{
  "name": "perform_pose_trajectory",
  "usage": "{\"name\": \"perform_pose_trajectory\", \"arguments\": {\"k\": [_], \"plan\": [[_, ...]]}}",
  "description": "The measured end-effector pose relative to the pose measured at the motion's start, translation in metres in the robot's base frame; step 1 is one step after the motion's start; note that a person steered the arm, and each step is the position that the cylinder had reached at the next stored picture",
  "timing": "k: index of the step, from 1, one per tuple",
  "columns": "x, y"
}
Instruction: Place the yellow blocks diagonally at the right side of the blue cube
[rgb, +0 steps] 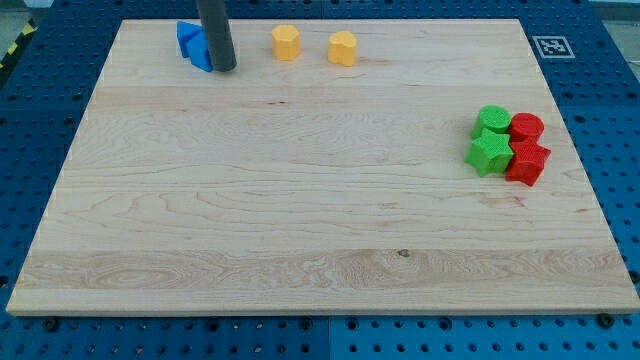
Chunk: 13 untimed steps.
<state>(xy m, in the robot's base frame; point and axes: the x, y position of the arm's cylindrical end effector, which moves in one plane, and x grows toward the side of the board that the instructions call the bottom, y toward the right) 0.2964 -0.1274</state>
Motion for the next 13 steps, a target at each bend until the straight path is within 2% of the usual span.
{"name": "perform_pose_trajectory", "arguments": {"k": [3,6,8,13], "plan": [[0.042,0.08],[0.045,0.165],[0.036,0.199],[-0.033,0.197]]}}
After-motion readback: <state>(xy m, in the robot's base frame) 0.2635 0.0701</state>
